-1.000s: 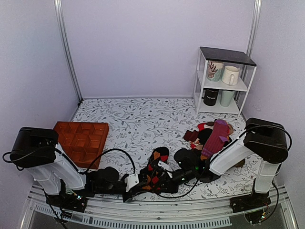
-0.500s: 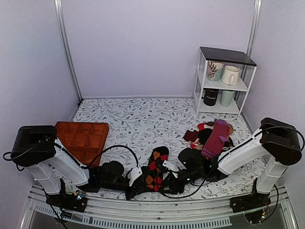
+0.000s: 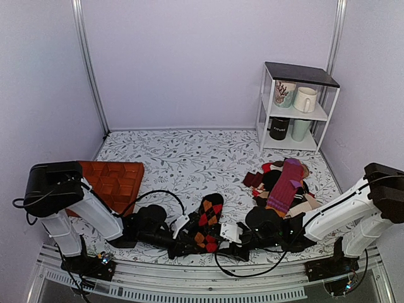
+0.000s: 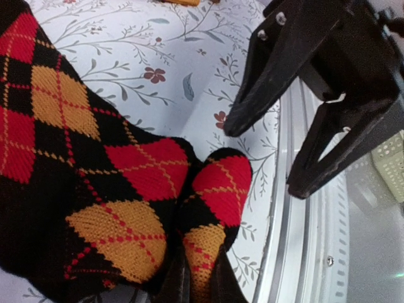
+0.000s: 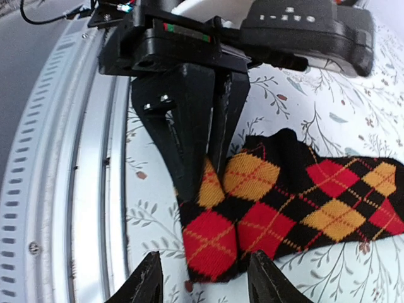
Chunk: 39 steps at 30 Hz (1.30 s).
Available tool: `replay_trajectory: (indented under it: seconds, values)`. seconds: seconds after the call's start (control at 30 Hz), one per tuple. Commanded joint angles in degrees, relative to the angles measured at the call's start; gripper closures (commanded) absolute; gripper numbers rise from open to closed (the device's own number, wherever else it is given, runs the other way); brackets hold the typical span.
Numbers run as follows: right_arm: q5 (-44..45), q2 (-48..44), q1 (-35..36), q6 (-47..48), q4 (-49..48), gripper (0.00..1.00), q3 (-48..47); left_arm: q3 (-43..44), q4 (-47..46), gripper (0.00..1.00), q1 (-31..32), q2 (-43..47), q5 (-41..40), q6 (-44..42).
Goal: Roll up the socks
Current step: Roll the sock at the center of the board.
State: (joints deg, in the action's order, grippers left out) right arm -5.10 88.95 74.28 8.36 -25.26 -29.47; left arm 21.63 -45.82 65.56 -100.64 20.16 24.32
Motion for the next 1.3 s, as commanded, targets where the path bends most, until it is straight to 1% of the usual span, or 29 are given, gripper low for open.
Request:
replay_trajectory:
  seconds: [0.0, 0.23, 0.37, 0.4, 0.63, 0.67, 0.7, 0.73, 0.8, 0.93, 1.0, 1.13, 1.2, 1.27]
  values:
    - [4.2, 4.8, 1.9, 6.5, -2.9, 0.52, -3.0, -2.3, 14.4, 1.0, -0.2, -4.5, 1.0, 1.9]
    - [3.3, 9.2, 2.7, 7.7, -2.6, 0.54, -5.1, -2.6, 14.3, 1.0, -0.5, -4.3, 0.9, 1.9]
    - [3.3, 10.1, 2.9, 5.7, -1.6, 0.57, -5.2, -2.7, 13.8, 1.0, -0.6, -4.5, 1.1, 1.9]
    - [3.4, 10.3, 3.0, 5.3, -1.3, 0.59, -5.1, -2.7, 13.7, 1.0, -0.6, -4.6, 1.1, 1.9]
    - [4.7, 13.1, 3.1, 1.2, 2.0, 0.82, -5.7, -2.6, 12.6, 1.0, -0.7, -3.9, 1.2, 1.7]
    - [4.7, 13.4, 3.2, 0.4, 2.5, 0.87, -5.6, -2.6, 12.4, 0.98, -0.7, -3.3, 0.8, 1.6]
    - [4.7, 13.6, 3.2, -0.7, 3.0, 0.92, -5.6, -2.7, 12.2, 0.92, -0.7, -2.5, 0.5, 1.4]
    - [4.6, 13.8, 3.2, -1.4, 3.4, 0.94, -5.5, -2.8, 12.2, 0.87, -0.7, -1.3, -0.5, 1.1]
    - [4.3, 14.2, 3.1, -3.4, 4.3, 0.97, -5.1, -2.9, 12.0, 0.85, -0.7, 1.5, -1.8, -0.3]
    - [2.0, 14.5, 2.8, -9.2, 5.8, 0.98, -4.2, -2.9, 13.8, 0.81, -0.6, 10.3, -7.5, -4.5]
    - [0.5, 14.4, 2.1, -12.4, 6.2, 0.98, -3.7, -3.2, 13.8, 0.74, -0.3, 15.5, -10.3, -7.6]
    - [-5.1, 15.2, -1.1, -18.6, 5.9, 0.98, -2.3, -6.1, 9.9, 0.68, 1.3, 26.1, -14.6, -15.2]
    - [-9.5, 16.3, -3.2, -20.8, 6.2, 0.98, -2.7, -7.6, 7.5, 0.63, 2.1, 29.4, -14.7, -18.7]
    - [-13.8, 17.9, -5.0, -22.7, 7.7, 0.98, -3.7, -8.2, 6.9, 0.61, 2.6, 31.0, -14.2, -21.7]
